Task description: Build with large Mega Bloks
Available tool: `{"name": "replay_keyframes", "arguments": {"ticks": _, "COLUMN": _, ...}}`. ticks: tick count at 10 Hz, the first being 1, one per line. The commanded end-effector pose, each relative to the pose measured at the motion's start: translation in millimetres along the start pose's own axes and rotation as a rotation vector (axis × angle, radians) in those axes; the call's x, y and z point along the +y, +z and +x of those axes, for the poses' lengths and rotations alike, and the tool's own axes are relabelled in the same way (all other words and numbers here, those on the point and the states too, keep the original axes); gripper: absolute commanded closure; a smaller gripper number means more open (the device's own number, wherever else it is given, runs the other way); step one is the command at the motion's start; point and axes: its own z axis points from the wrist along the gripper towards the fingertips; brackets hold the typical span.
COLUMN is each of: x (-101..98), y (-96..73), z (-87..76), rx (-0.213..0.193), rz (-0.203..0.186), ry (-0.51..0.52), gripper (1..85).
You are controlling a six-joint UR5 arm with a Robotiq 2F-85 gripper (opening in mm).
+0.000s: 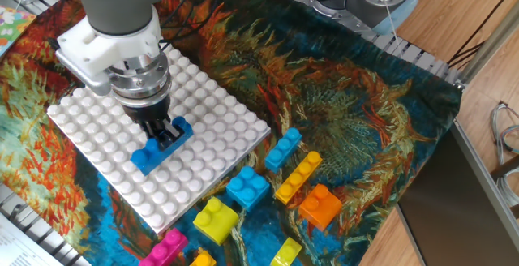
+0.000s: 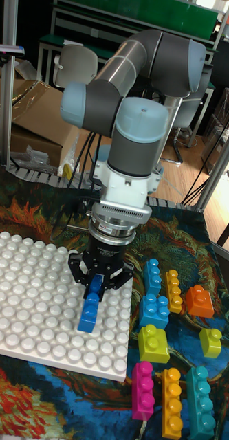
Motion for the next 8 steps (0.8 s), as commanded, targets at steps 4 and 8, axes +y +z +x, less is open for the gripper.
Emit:
{"name": "replay_keyframes", "arguments": {"ticks": 4, "x": 2.6, "y": -1.2, "z": -3.4, "rx": -0.012, "rz": -0.020, "ry": -0.028, "gripper": 84.3}}
{"name": "replay_keyframes", "arguments": {"ticks": 8, "x": -50.7, "y": -5.4, "z": 15.3, "rx": -0.033, "rz": 0.013, "ry": -0.102, "gripper": 84.3}}
